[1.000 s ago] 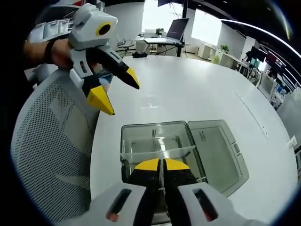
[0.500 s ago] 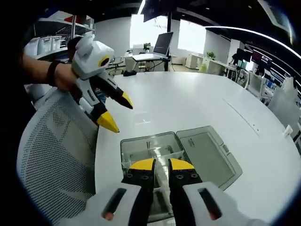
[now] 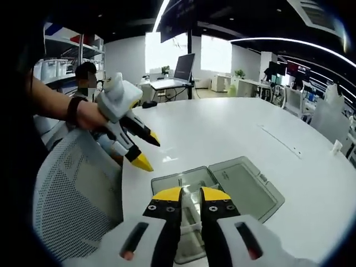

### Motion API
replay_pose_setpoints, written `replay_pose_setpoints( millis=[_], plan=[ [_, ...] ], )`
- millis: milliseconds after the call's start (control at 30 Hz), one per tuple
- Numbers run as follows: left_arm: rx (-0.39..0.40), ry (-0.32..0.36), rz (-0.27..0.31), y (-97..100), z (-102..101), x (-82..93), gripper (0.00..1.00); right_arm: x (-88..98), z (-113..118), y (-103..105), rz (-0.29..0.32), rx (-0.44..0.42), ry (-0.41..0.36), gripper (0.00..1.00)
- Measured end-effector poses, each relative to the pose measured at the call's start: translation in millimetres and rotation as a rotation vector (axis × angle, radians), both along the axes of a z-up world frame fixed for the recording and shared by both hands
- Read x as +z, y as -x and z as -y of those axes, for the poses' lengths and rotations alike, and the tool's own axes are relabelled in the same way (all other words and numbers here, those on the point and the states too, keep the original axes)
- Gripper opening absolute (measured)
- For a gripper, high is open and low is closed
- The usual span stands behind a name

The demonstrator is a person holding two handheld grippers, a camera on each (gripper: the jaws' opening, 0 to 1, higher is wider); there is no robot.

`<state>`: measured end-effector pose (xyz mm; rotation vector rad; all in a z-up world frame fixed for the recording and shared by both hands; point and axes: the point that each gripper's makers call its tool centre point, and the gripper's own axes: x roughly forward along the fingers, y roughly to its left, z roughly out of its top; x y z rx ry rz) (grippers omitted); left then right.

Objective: Insert the divider into the dual guide fixture by aligning both edges with the guide slots and pushing it downward to the bottom, including one-sided entry, uneven engagement, binding, and posture correction.

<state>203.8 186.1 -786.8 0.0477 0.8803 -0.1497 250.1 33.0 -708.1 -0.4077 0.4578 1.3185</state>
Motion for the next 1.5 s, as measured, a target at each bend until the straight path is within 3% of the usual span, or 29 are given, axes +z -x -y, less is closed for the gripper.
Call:
replay_pose_setpoints(
  millis=[367, 500, 667, 700, 1033, 1133, 1500],
  plan=[
    [0.044, -0.044, -0.058, -1.4, -21.3, -15.8, 0.53, 1.5, 4.9, 8.0, -0.026, -0.047, -0.038, 0.06],
    [0.067, -0.051, -0.044, -8.3, -26.9, -19.9, 0.46, -1.8, 7.3, 15.4, -0.051, -0.054, -0.022, 0.06],
    [0.062, -0.084, -0.056, -12.7, -29.6, -27.6, 0.47, 0.4, 7.4, 21.2, -0.056, -0.062, -0.037, 0.06],
    [0.074, -0.062, -0.031, -16.2, -28.8, -25.0, 0.47, 0.2, 7.5, 21.8, -0.059, -0.065, -0.038, 0.06],
    [0.123, -0.047, -0.073, -17.8, -33.5, -25.7, 0.39, -1.6, 8.8, 25.5, -0.074, -0.077, -0.034, 0.05],
    [0.110, -0.050, -0.082, -17.9, -30.8, -26.6, 0.32, -2.0, 8.6, 26.8, -0.077, -0.080, -0.036, 0.05],
    [0.096, -0.056, -0.092, -15.9, -29.5, -24.9, 0.30, -1.2, 5.3, 33.7, -0.083, -0.071, -0.045, 0.05]
  ],
)
